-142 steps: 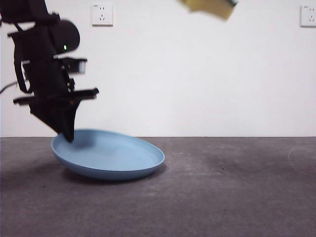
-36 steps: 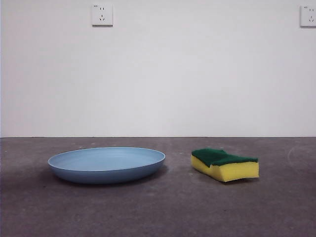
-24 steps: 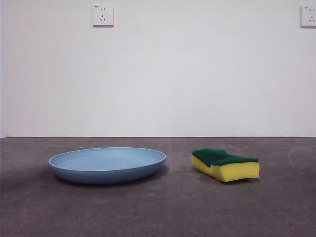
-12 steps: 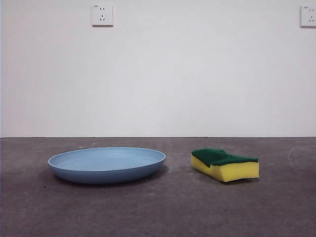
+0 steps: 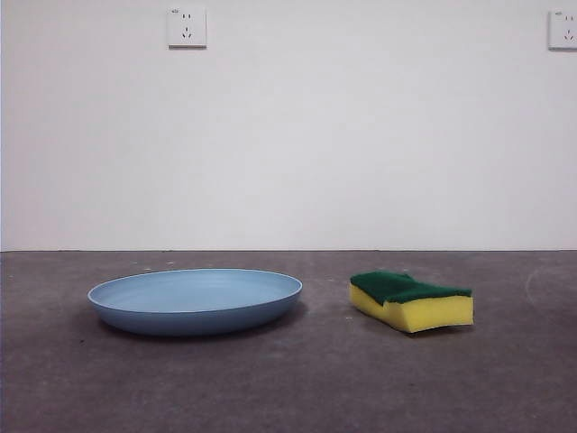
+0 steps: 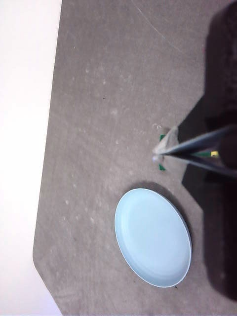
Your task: Pick up the plate,pick up the cloth,clean the plate with the cloth
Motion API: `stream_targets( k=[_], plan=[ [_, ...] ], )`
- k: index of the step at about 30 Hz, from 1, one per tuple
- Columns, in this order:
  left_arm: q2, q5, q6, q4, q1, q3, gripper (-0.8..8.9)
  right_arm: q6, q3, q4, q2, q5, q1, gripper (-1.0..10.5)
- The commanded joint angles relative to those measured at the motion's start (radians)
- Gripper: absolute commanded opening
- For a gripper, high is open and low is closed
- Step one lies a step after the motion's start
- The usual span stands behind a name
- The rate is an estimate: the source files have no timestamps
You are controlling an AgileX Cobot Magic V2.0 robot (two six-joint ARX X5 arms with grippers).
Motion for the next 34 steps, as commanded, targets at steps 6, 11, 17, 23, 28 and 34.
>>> stream_targets(
  k=[6,11,17,23,28,34],
  plan=[
    [-0.003,-0.002,-0.011,-0.008,0.009,-0.014,-0.03,0.01,-0.005,0.004,-0.002,0.002,0.0,0.0],
    [-0.003,-0.002,-0.011,-0.008,0.009,-0.014,-0.03,0.01,-0.005,0.004,-0.002,0.002,0.001,0.0],
    [-0.003,-0.002,-0.011,-0.008,0.009,-0.014,-0.03,0.01,-0.005,0.004,-0.002,0.002,0.001,0.0],
    [-0.003,-0.002,-0.011,-0.008,0.009,-0.014,-0.03,0.01,-0.005,0.004,-0.002,0.002,0.001,0.0],
    [-0.003,-0.002,-0.011,-0.009,0.009,-0.014,-0.03,-0.037,-0.005,0.003,-0.008,0.011,-0.002,0.0],
    [-0.003,-0.002,-0.011,-0.008,0.009,-0.014,-0.03,-0.113,-0.044,0.021,-0.065,0.019,-0.184,0.0]
  ],
)
